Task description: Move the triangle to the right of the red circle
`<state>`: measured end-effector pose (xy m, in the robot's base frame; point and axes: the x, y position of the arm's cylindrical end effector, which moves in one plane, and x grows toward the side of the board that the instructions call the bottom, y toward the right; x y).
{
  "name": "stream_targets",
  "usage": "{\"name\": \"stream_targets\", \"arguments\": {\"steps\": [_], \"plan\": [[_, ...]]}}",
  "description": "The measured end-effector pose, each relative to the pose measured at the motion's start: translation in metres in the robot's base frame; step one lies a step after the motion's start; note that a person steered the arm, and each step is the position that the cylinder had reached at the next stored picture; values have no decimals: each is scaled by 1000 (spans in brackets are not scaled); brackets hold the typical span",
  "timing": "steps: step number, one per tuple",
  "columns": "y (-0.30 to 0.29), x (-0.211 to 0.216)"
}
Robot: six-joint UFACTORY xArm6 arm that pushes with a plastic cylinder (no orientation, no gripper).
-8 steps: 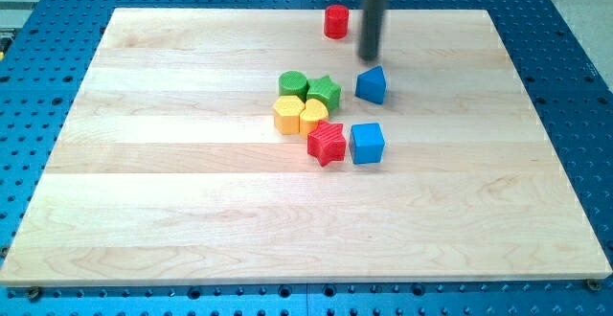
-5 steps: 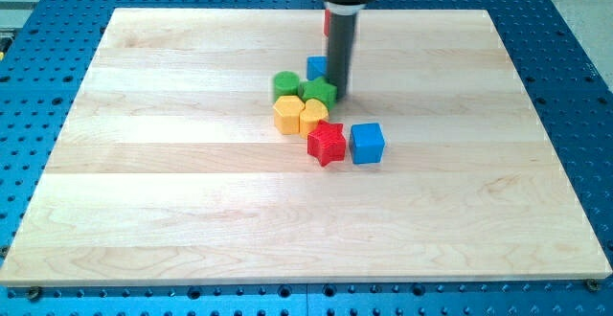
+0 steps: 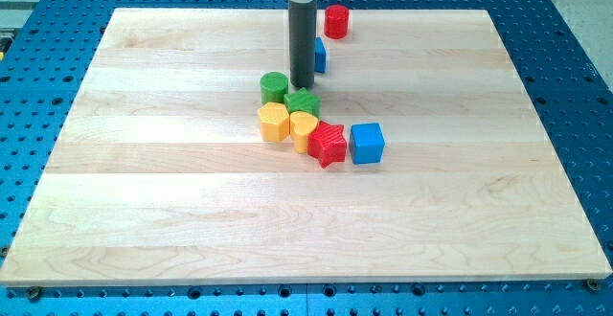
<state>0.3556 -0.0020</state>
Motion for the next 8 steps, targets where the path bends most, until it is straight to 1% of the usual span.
{"name": "stream_targets", "arguments": {"steps": [1, 2, 3, 4, 6, 7, 8], "plan": [[0, 5], [-1, -7], [6, -49], [-17, -57], [81, -59], [92, -68], [85, -94]]}}
